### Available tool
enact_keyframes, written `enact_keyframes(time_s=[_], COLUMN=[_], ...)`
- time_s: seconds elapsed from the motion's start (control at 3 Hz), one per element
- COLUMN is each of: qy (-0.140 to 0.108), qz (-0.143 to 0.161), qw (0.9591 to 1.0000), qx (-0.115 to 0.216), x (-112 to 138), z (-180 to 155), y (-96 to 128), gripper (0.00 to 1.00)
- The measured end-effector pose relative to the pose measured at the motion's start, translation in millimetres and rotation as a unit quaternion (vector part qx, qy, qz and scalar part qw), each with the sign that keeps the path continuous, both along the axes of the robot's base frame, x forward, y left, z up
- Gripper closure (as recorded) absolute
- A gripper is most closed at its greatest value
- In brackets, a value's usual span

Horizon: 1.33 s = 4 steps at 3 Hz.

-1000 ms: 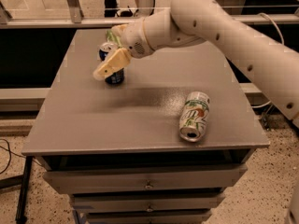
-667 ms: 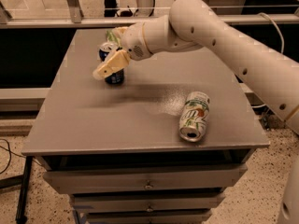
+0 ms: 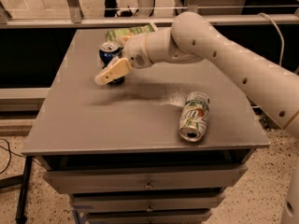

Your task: Pick pepsi can

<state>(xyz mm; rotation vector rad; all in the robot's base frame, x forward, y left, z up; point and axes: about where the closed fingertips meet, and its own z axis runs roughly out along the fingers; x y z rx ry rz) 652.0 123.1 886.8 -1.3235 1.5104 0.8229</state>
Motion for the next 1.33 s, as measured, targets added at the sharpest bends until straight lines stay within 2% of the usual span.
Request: enact_keyframes(time_s=[0.67, 1.0, 1.33], qy=[0.020, 0.011, -0.015], qz=[-0.014, -0.014, -0.005], qw=[0.9993, 0.9986, 0.9963], qx=[0.028, 0.049, 0.084], x=[-6, -7, -7], z=[-20, -7, 28], y=[-8, -9, -17], gripper=[0.41, 0.65, 0.87])
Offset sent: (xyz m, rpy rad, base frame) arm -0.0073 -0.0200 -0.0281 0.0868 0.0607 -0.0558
